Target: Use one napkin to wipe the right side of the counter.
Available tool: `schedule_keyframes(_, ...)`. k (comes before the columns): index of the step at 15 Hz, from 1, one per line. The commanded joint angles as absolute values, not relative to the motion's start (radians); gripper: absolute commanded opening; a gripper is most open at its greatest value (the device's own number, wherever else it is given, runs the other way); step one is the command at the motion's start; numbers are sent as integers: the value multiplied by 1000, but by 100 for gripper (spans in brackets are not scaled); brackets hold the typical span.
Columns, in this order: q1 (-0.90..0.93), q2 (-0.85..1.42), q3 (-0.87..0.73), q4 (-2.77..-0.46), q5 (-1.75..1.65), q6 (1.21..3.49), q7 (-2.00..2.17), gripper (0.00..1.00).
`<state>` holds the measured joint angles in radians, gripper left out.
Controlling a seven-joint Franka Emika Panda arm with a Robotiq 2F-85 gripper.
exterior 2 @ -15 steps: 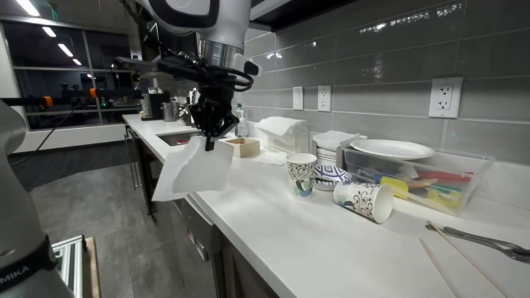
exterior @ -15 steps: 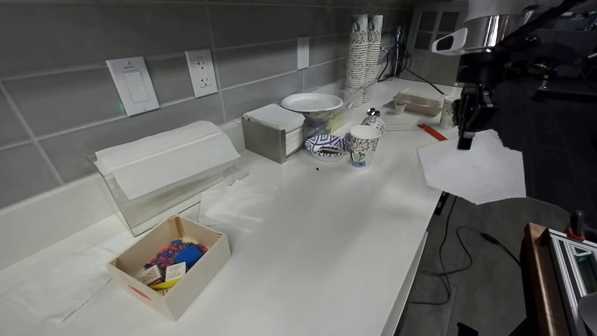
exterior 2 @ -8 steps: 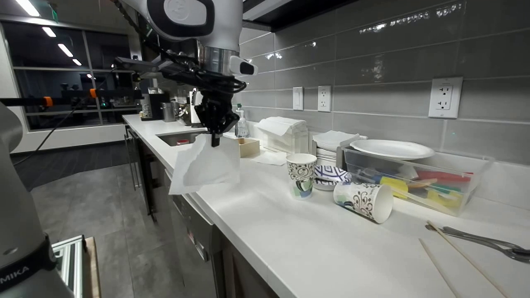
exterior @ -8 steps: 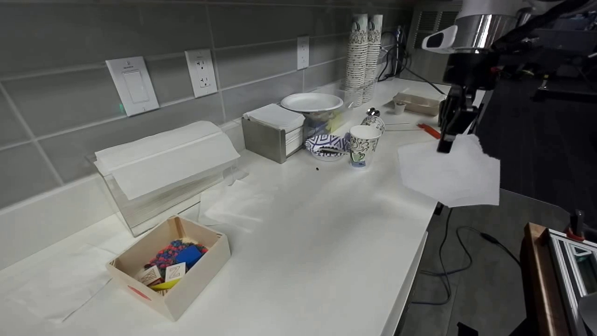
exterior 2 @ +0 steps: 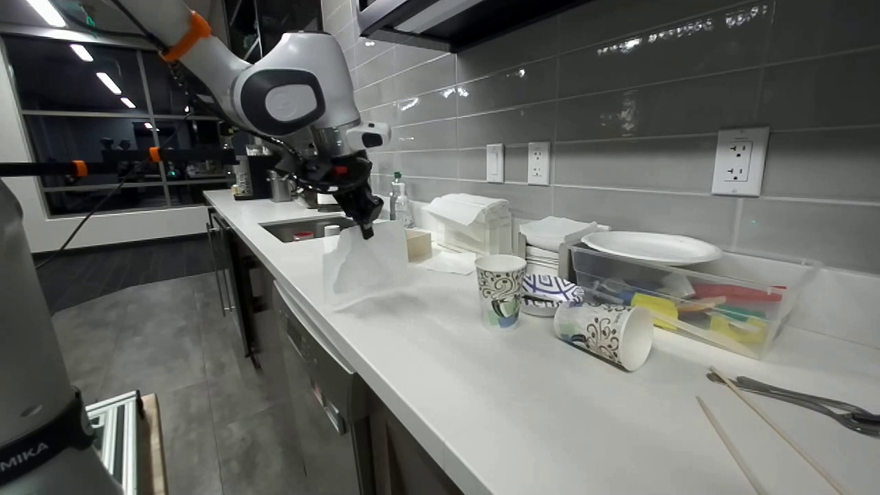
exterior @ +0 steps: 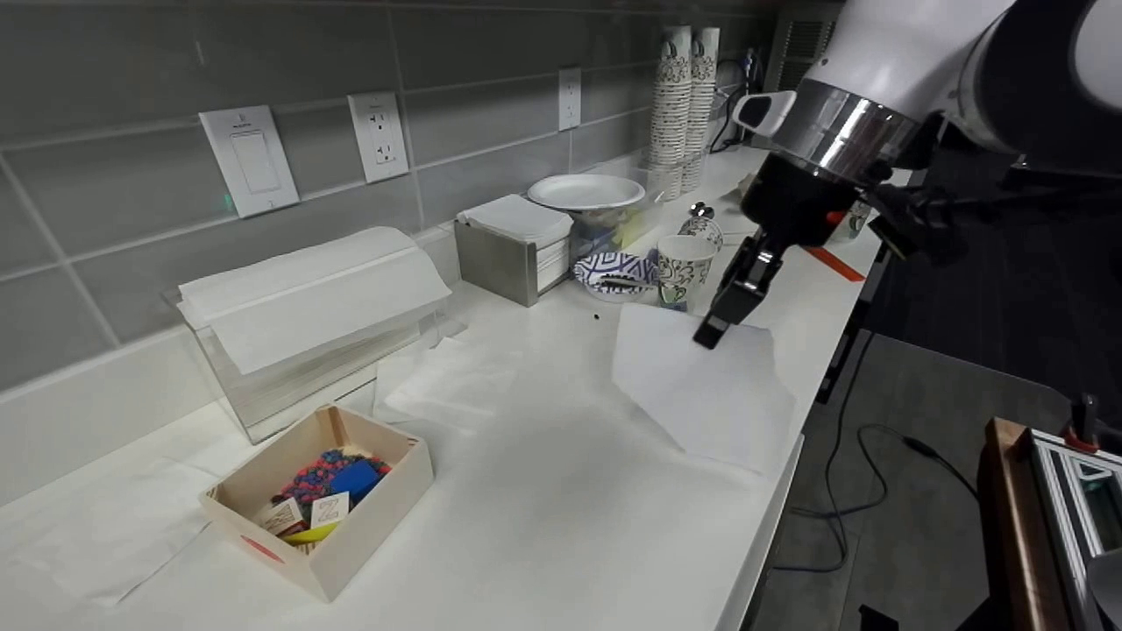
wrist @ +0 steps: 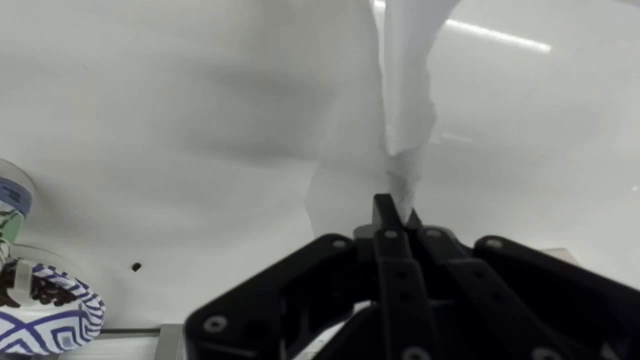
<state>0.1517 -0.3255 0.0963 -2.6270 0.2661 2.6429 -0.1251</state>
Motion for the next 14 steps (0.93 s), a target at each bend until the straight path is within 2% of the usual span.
schedule_keyframes(1, 151, -189, 135, -2597, 232, 2838, 3, 0)
schedule_keyframes(7, 47, -36, 188, -2596, 12, 3091, 196, 0)
schedule_keyframes(12, -2, 2, 172, -2572, -169, 3068, 331, 2)
schedule_keyframes(13, 1, 4, 173, -2564, -174, 3053, 339, 27)
schedule_keyframes(14, 2, 2, 173, -2558, -183, 3041, 351, 27)
